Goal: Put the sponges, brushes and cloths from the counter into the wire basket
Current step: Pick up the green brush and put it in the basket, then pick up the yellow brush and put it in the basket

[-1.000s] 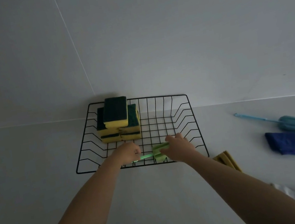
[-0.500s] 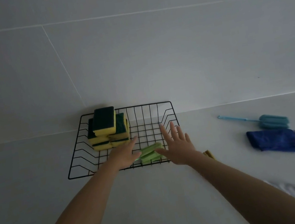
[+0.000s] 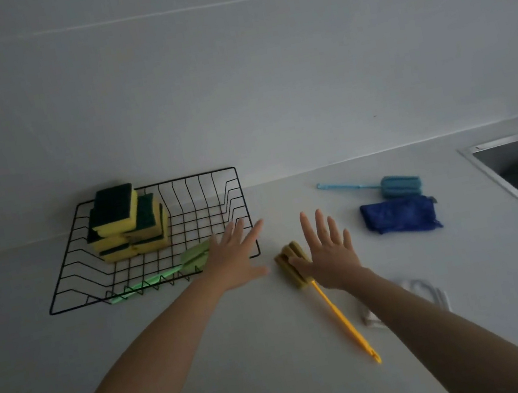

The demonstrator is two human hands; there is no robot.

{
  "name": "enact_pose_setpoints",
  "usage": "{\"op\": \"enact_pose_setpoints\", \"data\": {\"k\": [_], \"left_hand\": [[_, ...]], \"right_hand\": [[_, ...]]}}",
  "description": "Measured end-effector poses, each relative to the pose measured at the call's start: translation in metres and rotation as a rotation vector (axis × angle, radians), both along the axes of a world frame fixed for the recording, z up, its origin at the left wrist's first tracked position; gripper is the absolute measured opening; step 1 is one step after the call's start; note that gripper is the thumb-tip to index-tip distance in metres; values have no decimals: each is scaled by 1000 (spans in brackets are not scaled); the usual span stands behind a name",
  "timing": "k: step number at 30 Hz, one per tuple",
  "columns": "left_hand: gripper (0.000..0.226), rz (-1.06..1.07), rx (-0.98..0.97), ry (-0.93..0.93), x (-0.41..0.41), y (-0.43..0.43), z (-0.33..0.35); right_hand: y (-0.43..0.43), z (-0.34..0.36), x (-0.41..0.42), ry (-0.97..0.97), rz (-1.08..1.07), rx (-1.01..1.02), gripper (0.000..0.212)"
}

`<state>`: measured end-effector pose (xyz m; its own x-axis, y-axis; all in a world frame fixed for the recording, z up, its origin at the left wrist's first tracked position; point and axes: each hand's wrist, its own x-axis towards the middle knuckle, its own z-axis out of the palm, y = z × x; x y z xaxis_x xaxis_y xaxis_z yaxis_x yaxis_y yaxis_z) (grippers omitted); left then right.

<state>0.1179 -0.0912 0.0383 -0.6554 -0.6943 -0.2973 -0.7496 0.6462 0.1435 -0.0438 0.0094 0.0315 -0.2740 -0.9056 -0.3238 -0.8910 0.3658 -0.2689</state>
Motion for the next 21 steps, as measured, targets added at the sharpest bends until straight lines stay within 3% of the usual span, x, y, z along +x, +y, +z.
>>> {"op": "enact_pose_setpoints", "data": {"k": [6,9,12,17,21], "left_hand": [[91,-235,-9,-55,-50,32,-18],[81,-316,-25,-103,-66,41,-31],[65,-342,-25,-123,-75,47,-41],[57,-349,-85,-132,-79,47,-49],[41,-380,-161,-30,-79,43,-57]], "right_hand": [[45,-26,-22,5,-12,111,82],[60,-38,-25,15,10,169,80],[68,-50,-24,34,52,236,78],[74,-65,-19,54,96,248,66],[77,-71,-19,98,133,205,54]]}}
